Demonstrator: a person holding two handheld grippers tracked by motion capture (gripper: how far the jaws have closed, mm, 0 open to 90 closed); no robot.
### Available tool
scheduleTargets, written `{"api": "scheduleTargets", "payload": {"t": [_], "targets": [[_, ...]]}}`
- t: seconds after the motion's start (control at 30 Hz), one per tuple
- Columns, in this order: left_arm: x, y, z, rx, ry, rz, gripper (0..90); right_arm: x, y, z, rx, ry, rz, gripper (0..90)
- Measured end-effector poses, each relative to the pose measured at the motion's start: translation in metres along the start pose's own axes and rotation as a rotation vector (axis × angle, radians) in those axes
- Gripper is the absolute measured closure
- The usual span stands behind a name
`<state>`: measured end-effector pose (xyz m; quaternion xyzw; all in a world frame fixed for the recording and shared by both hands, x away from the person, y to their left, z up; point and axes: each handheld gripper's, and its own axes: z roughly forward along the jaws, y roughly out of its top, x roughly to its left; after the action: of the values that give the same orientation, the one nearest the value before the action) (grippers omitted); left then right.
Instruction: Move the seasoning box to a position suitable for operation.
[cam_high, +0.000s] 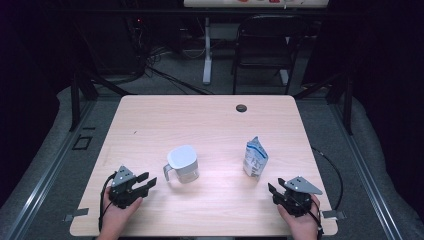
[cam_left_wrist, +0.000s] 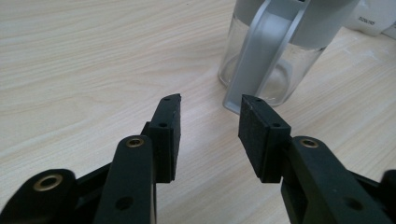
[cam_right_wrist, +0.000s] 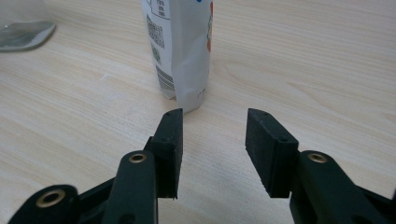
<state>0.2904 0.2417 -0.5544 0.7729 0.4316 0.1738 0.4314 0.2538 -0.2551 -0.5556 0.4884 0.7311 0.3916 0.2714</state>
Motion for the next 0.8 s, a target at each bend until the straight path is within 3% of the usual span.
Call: {"api": "scheduleTargets", "payload": {"t": [0.1, 0.33, 0.5, 0.8], "targets": [[-0.004, 0.004, -0.001, -0.005, 0.007, 0.018, 60.8, 0.001, 0.000, 0.001, -0.002, 0.002, 0.007, 57.5], [-0.009, 0.011, -0.001, -0.029, 0.014, 0.015, 57.8, 0.002, 0.002, 0.000, -0.023, 0.033, 0.013, 53.5], [-0.018, 0.018, 0.004, -0.009, 0.016, 0.048, 56.1, 0.005, 0.002, 0.000, -0.027, 0.042, 0.031, 53.2], [-0.025, 0.024, 0.018, 0.024, 0.032, 0.071, 52.6, 0.006, 0.001, 0.002, -0.022, 0.030, 0.038, 54.6]]}}
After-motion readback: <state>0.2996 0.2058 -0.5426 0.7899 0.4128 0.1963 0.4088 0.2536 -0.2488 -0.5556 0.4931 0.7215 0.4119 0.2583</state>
